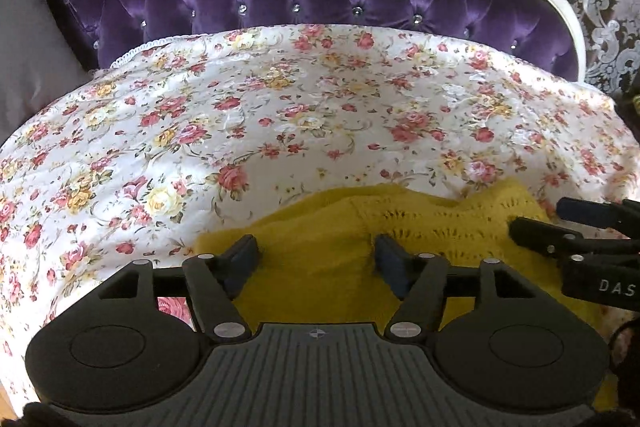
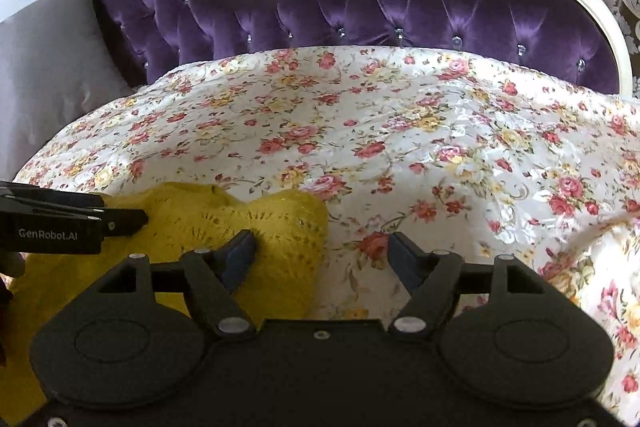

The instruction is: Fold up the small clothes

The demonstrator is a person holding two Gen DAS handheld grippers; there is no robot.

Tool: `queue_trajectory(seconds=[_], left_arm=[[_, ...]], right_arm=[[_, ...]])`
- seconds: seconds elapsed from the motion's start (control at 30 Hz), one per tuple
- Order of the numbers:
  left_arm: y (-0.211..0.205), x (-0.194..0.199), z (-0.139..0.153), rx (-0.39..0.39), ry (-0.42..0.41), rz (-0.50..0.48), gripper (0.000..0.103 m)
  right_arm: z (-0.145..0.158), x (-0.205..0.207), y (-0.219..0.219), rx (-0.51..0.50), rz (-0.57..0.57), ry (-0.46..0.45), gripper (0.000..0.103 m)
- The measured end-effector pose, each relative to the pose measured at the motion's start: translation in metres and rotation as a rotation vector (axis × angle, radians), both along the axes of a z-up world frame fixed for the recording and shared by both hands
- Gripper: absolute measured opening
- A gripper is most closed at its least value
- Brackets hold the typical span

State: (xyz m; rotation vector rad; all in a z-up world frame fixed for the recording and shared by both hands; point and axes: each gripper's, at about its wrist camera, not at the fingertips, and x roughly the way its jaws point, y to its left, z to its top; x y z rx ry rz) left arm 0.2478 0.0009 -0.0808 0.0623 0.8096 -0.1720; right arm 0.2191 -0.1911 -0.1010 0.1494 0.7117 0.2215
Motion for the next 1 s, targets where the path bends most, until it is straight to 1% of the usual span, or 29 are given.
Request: queue_trajectory(seconds=[0.17, 0.27, 0.73, 0.87, 0.93, 1.0], left_arm=[[-0.001, 0.001, -0.004, 0.009, -0.009, 0.007, 0.072], [-0.002, 0.001, -0.006, 0.012, -0.018, 0.01, 0.074], [0.0, 0.002, -0.008, -0.009, -0.017, 0.026, 0.076], [0.003, 0.004, -0.009, -0.023, -0.017, 0.028, 0.079], [0.006, 0.005, -0.006, -0.04, -0.016, 0.037, 0.079], [0.008, 0.005, 0.001, -0.041, -0.018, 0.054, 0.079]], right_arm=[[-0.004, 0.0, -0.001, 0.005, -0.015, -0.001, 0.079], [-0.005, -0.001, 0.0, -0.003, -0.018, -0.011, 0.079], [-0.006, -0.002, 0.003, -0.032, -0.029, -0.022, 0.083], [-0.005, -0.001, 0.002, -0.031, -0.036, -0.019, 0.086], [-0.003, 0.0, -0.001, -0.018, -0.045, -0.014, 0.086], [0.005, -0.002, -0.004, -0.011, -0.066, -0.027, 0.086]])
